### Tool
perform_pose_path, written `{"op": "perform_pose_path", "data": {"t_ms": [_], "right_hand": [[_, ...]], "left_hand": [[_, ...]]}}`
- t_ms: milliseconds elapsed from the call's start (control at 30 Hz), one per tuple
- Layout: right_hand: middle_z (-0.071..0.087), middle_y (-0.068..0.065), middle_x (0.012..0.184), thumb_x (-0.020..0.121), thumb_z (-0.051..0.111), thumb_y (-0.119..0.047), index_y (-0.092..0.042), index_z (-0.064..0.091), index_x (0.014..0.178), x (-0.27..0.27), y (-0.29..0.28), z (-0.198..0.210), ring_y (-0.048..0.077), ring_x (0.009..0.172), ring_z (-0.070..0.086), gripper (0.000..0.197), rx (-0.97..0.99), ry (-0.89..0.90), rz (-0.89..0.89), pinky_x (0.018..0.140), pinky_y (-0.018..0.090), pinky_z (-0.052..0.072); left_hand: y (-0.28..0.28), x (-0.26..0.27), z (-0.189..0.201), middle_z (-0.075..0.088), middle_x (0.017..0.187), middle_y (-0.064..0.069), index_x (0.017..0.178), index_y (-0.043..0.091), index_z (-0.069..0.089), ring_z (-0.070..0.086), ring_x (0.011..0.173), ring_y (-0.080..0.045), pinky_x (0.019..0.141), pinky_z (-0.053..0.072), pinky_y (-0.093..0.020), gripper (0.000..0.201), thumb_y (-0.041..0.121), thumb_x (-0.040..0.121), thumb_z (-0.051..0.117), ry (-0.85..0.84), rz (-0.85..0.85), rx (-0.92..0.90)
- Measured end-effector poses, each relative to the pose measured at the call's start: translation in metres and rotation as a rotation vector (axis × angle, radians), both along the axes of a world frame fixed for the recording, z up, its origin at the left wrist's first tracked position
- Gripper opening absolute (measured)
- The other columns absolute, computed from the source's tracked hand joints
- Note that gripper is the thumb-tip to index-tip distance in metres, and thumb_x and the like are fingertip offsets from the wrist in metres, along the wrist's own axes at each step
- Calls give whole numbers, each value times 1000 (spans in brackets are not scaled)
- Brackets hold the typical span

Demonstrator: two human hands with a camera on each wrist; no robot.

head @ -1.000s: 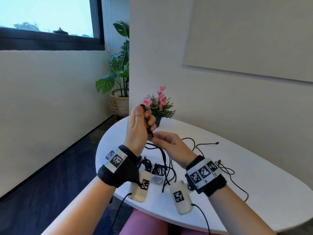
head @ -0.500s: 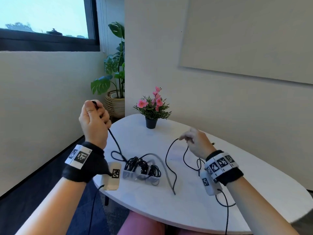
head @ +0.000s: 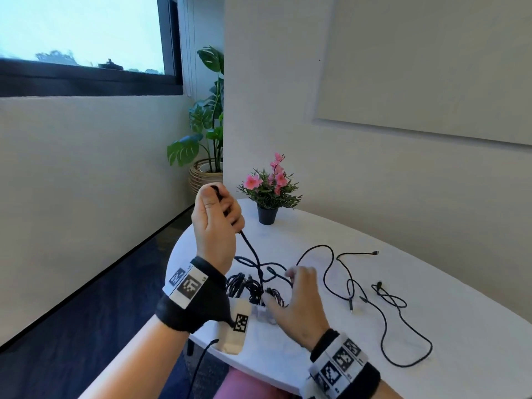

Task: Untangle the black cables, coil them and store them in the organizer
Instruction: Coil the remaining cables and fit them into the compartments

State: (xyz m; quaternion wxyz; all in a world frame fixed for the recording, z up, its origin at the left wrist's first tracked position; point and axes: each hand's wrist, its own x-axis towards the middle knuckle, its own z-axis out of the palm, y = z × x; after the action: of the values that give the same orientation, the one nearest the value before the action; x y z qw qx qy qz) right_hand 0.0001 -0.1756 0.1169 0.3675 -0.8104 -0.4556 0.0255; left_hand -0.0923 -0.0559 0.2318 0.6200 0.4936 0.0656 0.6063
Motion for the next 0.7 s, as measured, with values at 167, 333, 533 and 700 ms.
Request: {"op": "perform_pose_path", "data": {"t_ms": [167, 333, 533, 700], "right_hand": [[56, -4, 98, 80, 71, -38, -16, 51, 110, 34, 5, 12, 12, 85, 58, 42, -140, 509, 98, 72, 26, 44], [37, -4, 51, 95, 48, -7, -4, 56, 88, 59, -13, 30, 9, 43, 34, 11, 422, 1147, 71, 47, 22, 30], [34, -2, 55, 70, 81, -8, -16, 58, 104, 97, -75, 94, 7, 39, 30, 43, 509, 947, 185, 41, 18, 31], [52, -8, 60, 75, 69, 5, -17, 71, 86, 120, -81, 110, 2, 55, 51, 25, 40, -337, -93, 62, 10, 45]], "left_hand": [[-5, 0, 3, 32, 60, 9, 79, 13, 42, 27, 47, -5, 41, 18, -19, 36, 27, 103, 20, 12, -47, 22], [18, -4, -2, 36, 56, 13, 77, 15, 46, 28, 45, -4, 39, 19, -16, 35, 25, 103, 25, 104, 33, 113], [66, -17, -13, 34, 55, 14, 68, 29, 50, 28, 43, -5, 39, 21, -14, 41, 28, 103, 28, 140, 208, 117], [59, -13, -9, 36, 54, 16, 69, 34, 49, 32, 43, -7, 39, 26, -16, 35, 39, 98, 30, 127, 277, 280]]}}
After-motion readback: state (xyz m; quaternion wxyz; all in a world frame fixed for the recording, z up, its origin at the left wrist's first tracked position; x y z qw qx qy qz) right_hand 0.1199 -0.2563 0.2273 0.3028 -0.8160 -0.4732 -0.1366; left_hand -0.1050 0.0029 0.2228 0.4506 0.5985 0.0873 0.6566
